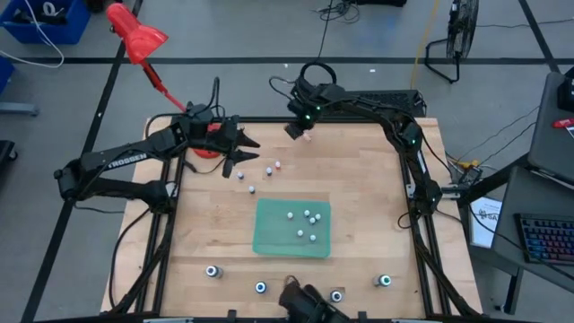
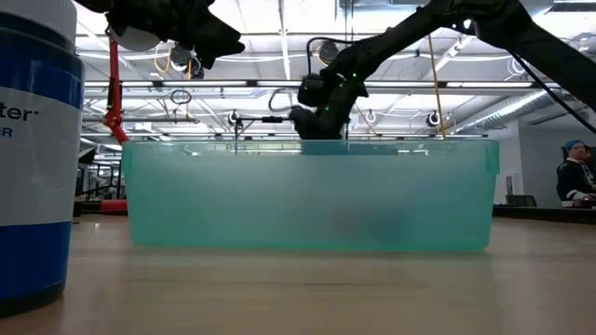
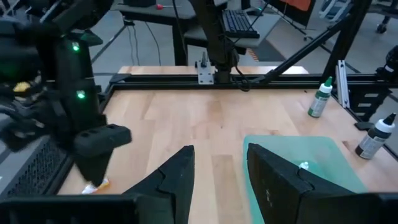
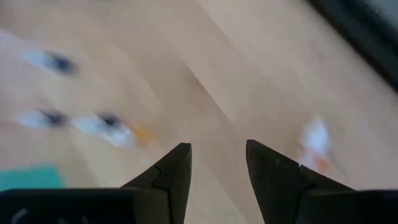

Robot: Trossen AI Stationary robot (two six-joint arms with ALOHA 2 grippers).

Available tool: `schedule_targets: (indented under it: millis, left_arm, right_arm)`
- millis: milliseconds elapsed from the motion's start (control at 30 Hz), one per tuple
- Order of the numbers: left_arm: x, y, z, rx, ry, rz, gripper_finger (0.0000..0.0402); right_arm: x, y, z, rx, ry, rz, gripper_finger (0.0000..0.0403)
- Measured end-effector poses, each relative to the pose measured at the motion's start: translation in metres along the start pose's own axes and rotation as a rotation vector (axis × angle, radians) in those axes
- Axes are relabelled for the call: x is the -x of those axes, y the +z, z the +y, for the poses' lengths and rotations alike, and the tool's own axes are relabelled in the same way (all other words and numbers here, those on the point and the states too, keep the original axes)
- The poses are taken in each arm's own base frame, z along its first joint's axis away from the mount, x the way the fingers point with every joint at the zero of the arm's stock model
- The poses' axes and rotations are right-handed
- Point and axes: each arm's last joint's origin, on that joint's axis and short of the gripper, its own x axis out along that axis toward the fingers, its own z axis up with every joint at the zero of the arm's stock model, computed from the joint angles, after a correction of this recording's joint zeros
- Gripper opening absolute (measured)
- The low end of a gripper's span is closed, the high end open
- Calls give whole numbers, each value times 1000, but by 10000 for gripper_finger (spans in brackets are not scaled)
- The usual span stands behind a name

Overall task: Pick & Place food coloring
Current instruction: Put the small orange food coloring bottle into the green bin

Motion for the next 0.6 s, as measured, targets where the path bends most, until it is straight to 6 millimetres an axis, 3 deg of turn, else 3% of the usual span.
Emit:
schedule_targets:
  millis: [100,267,367,500,600]
  left_arm:
    - [1,0,-1,-9,2,-2,150]
    - [1,-1,-1,-7,2,-1,149]
    - [1,-1,-1,-7,2,0,149]
    - [1,0,-1,-9,3,-4,149]
    - [1,0,-1,-10,3,-6,150]
  right_arm:
    - [9,21,14,26,127,-165,141]
    - [39,48,35,43,188,-359,141]
    - [43,43,33,5,151,-299,135]
    - [30,26,18,-13,-77,-144,121]
    - [17,16,9,-20,-147,-28,115]
